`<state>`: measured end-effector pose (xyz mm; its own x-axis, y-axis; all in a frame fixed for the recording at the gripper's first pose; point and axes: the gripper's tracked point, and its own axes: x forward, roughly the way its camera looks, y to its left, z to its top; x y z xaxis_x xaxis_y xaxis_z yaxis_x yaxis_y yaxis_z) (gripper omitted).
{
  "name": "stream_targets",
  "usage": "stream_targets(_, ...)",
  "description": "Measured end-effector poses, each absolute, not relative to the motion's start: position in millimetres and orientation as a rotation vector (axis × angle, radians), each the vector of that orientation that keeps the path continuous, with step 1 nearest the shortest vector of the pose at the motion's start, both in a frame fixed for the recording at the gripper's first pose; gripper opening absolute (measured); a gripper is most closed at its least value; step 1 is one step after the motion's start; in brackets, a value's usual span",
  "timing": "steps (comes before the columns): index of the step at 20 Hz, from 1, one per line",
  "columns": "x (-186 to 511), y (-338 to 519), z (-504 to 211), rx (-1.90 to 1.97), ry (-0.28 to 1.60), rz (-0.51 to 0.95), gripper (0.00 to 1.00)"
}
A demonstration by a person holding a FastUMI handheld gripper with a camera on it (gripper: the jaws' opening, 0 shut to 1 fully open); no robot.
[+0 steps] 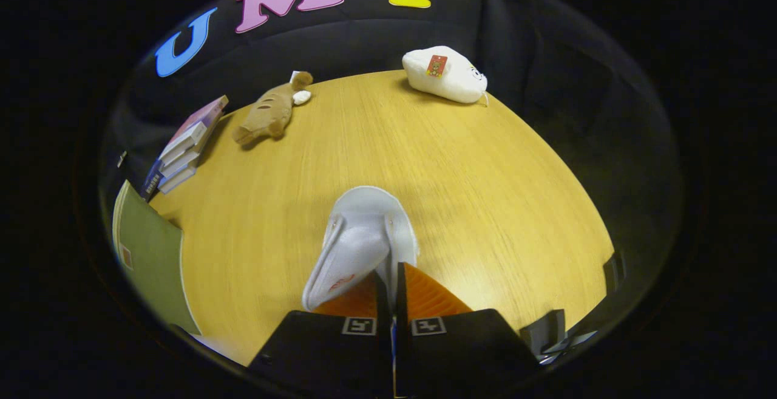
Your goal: Open the storage box then place both shoes into the box .Put the left shoe in first, then the right shoe, with the right side of both shoes facing outward in a uniform manner.
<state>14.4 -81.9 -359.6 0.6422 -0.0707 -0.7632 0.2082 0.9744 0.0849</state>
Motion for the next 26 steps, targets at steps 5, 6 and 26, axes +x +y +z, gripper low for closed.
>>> stream_targets(5, 14.0, -76.8, -339.0, 0.327, 0.837, -0.152, 0.05)
stream_targets(6, 13.7, -74.4, -331.1, 0.345, 0.827, -0.151, 0.06)
stream_targets(26, 3.8, 264.7, -97.6, 0.510, 0.722, 0.170, 0.05)
